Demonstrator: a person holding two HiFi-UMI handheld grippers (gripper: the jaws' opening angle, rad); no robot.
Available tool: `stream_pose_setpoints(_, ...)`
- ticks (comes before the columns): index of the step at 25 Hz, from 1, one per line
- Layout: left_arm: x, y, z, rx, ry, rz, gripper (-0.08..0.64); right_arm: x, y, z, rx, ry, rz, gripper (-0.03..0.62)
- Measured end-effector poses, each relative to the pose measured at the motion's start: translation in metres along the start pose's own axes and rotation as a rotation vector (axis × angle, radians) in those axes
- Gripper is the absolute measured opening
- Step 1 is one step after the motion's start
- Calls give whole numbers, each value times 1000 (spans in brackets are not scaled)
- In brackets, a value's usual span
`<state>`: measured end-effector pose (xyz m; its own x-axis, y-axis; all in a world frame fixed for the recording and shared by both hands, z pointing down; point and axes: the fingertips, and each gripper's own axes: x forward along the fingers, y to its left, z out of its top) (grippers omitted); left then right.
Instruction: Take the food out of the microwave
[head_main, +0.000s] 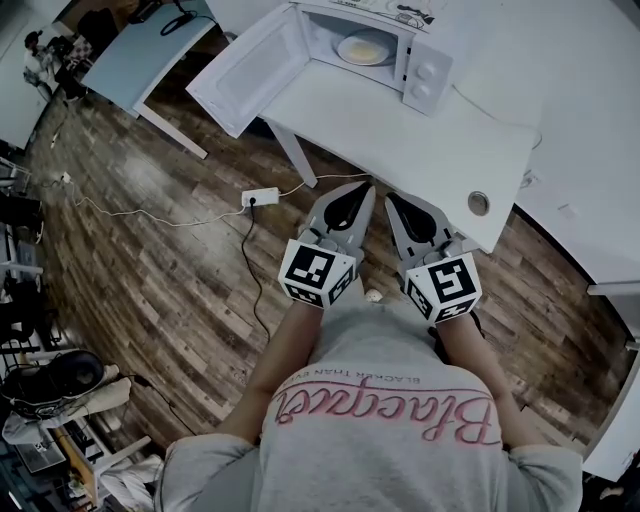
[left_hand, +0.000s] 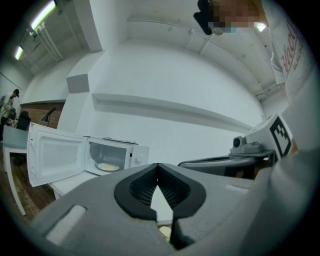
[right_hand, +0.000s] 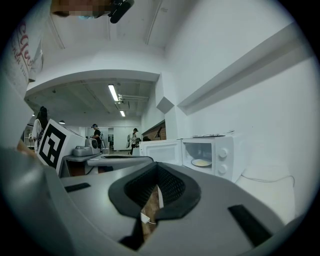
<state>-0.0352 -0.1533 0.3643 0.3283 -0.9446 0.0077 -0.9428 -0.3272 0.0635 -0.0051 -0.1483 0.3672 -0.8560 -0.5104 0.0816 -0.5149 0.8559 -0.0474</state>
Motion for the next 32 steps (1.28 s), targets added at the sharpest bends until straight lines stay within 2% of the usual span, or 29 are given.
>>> stream_pose_setpoints(13, 37, 30, -1, 2, -2, -12, 6, 33, -27, 0, -4, 3, -9, 9)
stream_pose_setpoints(21, 76, 69, 6, -6, -28, -7, 5, 72, -62, 4, -28, 10, -33, 9)
stream_pose_setpoints(27, 106, 105, 19, -11, -45, -7, 5, 115, -75, 12, -64, 29, -18, 9)
stream_pose_setpoints(32, 135, 139, 24, -33, -39, -16, 5, 147, -98, 18, -58, 43, -53, 9)
